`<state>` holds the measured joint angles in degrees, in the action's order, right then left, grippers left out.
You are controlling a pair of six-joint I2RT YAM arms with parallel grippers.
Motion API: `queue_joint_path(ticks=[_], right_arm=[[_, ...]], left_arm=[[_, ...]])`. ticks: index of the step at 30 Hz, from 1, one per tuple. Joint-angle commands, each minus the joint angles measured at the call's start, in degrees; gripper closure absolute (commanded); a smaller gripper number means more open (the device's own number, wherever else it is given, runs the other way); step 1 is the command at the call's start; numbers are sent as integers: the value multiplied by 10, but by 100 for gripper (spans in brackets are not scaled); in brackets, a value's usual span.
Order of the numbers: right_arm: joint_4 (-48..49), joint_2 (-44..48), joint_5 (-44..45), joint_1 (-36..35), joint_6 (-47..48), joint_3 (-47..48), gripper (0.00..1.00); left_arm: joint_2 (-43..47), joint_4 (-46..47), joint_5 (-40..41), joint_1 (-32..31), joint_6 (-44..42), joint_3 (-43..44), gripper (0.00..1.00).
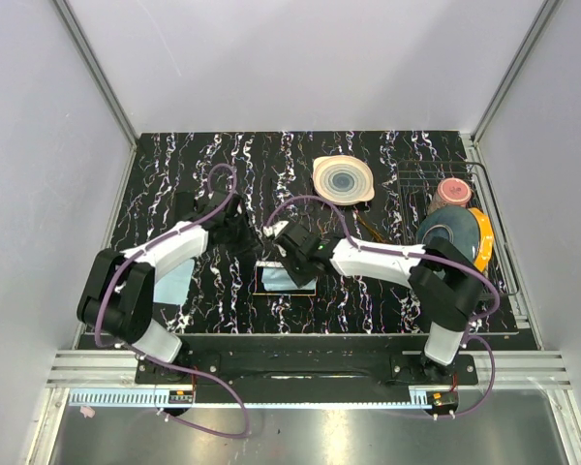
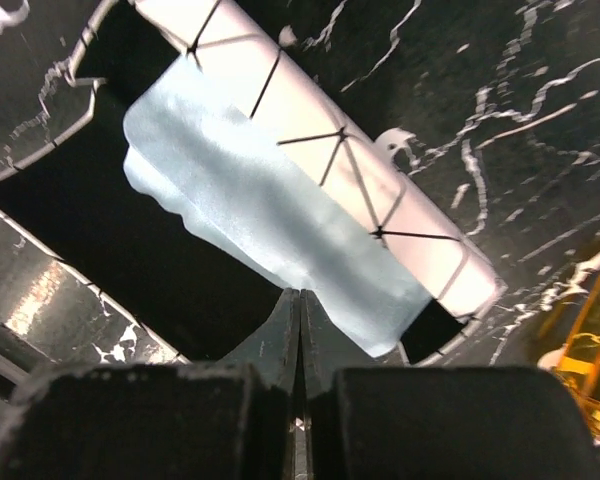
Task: Organize the sunglasses
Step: Rotate the opened sunglasses case at the center of the board.
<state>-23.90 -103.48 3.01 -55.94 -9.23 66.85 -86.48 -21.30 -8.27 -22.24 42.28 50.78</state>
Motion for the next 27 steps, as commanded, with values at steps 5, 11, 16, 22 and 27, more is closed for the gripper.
queue_joint_path(ticks=[5,11,16,22,27], right_arm=[[-2,59,35,29,-45,17,95],[-56,61,106,58,-116,27,95],[-91,68,136,68,-162,25,94],[-129,32,144,69,-193,41,94],[-154,-13,129,70,-190,64,96]], left_arm=[[-89,6,0,3,-37,65,58],[-128,3,-45,4,-76,63,63],[-107,14,-88,3,-90,9,69],[-52,37,-124,-9,-76,-64,75],[-16,42,-118,-37,-67,-95,76]])
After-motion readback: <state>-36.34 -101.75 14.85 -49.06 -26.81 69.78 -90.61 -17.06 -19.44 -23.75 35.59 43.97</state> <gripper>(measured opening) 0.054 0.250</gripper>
